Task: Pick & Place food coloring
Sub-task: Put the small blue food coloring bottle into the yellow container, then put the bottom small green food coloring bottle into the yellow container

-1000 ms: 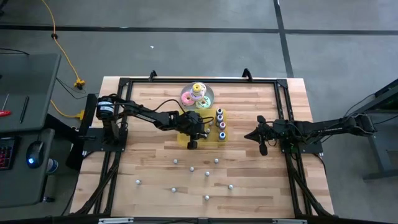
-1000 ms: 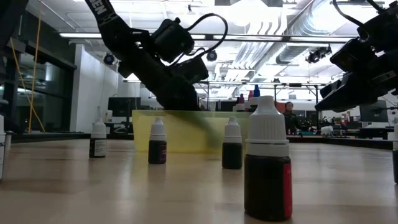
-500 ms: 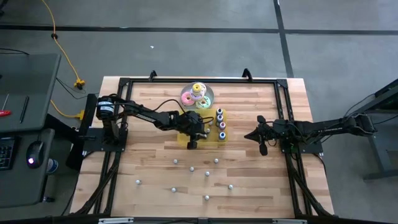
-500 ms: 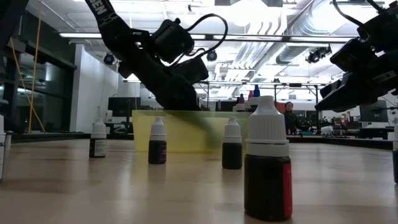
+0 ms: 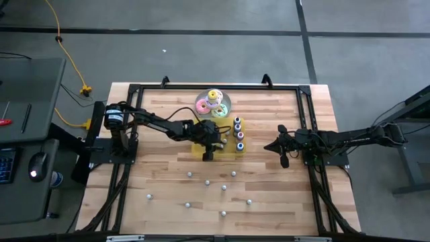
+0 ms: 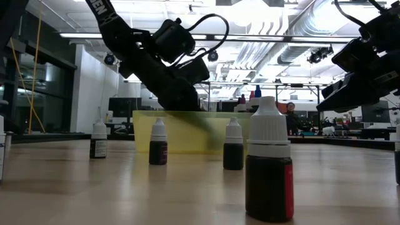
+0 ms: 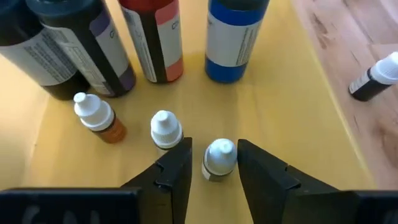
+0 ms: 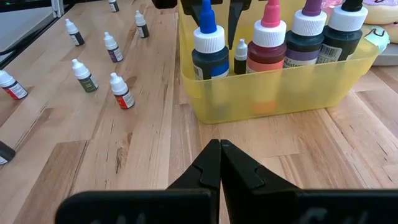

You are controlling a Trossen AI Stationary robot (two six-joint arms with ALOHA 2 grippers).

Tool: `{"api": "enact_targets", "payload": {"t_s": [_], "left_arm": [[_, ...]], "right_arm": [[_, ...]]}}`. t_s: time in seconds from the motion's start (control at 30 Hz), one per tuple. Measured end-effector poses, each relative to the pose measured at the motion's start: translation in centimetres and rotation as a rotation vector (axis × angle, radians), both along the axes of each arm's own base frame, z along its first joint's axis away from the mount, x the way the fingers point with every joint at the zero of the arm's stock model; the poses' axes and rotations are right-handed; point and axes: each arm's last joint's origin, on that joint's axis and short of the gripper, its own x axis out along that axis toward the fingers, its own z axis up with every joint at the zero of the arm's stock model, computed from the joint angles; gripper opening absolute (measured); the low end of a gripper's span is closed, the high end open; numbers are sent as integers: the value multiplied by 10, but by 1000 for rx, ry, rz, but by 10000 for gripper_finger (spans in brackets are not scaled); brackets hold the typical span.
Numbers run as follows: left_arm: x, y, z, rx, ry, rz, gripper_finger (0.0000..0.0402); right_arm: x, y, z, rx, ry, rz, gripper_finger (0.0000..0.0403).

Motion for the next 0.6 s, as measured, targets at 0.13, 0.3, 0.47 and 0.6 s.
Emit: {"api": "enact_targets", "payload": {"t_s": [0.13,0.3,0.47,0.6], "left_arm": [[5,0,7,0,-19,-2,125],[15,-2,20,1,-42,-12,125],[23,-11,34,-1,-41,-39,125],[27,-17,53,2,-51,-50,125]], "right_arm": [[0,0,0,0,0,0,0],[0,0,0,0,0,0,0],[0,0,0,0,0,0,0],[0,0,0,0,0,0,0]]}}
